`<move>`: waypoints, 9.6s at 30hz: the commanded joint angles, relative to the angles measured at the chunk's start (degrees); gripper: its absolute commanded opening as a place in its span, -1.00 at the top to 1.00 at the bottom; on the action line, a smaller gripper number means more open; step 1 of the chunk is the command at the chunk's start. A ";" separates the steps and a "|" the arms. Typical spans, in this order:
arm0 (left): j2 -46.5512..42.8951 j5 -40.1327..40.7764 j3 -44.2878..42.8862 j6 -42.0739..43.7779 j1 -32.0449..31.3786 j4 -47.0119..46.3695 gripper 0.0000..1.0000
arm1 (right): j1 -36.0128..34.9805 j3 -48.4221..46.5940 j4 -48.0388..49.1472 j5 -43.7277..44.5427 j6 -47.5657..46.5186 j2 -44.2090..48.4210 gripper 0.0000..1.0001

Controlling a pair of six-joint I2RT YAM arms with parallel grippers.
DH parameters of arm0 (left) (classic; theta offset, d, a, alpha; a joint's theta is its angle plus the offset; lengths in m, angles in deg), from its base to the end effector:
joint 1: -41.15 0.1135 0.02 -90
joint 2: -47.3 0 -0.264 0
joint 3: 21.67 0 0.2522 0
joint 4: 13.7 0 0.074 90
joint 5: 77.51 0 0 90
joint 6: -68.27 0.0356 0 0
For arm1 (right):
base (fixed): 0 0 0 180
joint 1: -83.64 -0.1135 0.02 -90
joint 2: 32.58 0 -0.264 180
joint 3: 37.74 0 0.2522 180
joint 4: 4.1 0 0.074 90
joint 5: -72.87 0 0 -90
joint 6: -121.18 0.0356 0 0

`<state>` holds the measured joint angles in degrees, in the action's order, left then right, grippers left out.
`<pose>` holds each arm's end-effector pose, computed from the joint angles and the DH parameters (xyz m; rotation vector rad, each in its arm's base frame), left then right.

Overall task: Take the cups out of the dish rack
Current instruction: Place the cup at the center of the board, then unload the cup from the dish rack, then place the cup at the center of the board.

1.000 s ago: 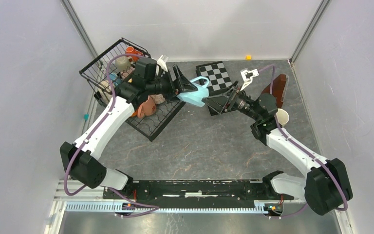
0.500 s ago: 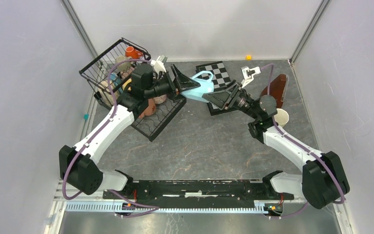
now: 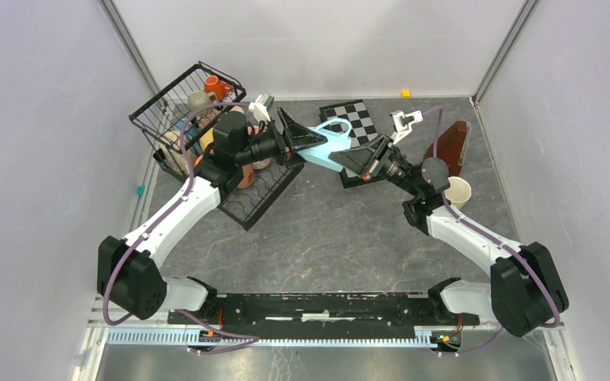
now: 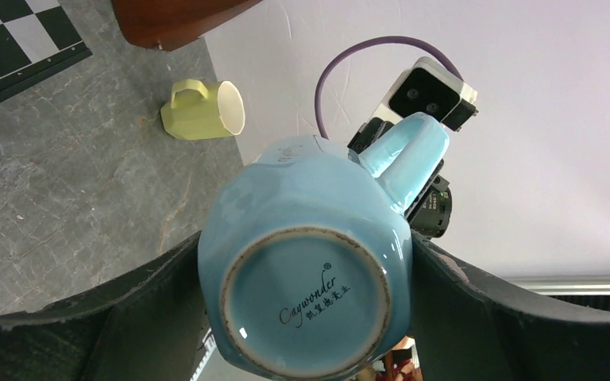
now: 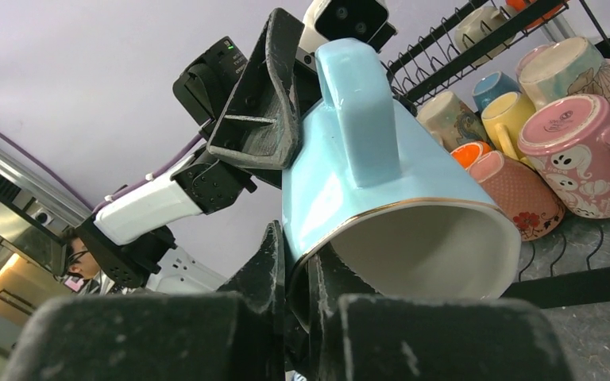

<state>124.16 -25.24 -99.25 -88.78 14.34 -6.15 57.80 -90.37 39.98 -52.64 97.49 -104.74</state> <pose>0.2701 -0.1609 0.3616 -0.1141 2.0082 -1.6969 0.2344 0.1365 0.3233 -0.1558 1.4221 1.7196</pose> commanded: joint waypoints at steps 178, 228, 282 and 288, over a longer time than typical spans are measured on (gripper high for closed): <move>12.45 60.46 4.79 26.22 5.42 34.81 -0.50 | -0.73 -11.36 -80.05 24.16 -53.69 14.77 -0.96; -12.00 31.65 -1.15 22.24 -4.82 30.75 0.95 | -0.85 -1.44 -48.88 10.11 -30.63 16.44 -0.96; -9.18 14.68 16.34 1.88 -17.46 -10.30 -0.96 | -0.83 1.63 -18.21 4.13 -9.90 13.49 1.00; -12.51 18.15 15.50 7.63 -17.48 1.48 -1.00 | -0.83 -7.62 -41.78 11.50 -23.26 14.83 1.00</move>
<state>115.53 -10.12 -82.92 -87.64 -2.97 -11.53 57.01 -88.19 9.84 -47.94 84.96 -92.17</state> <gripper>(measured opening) 0.994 0.135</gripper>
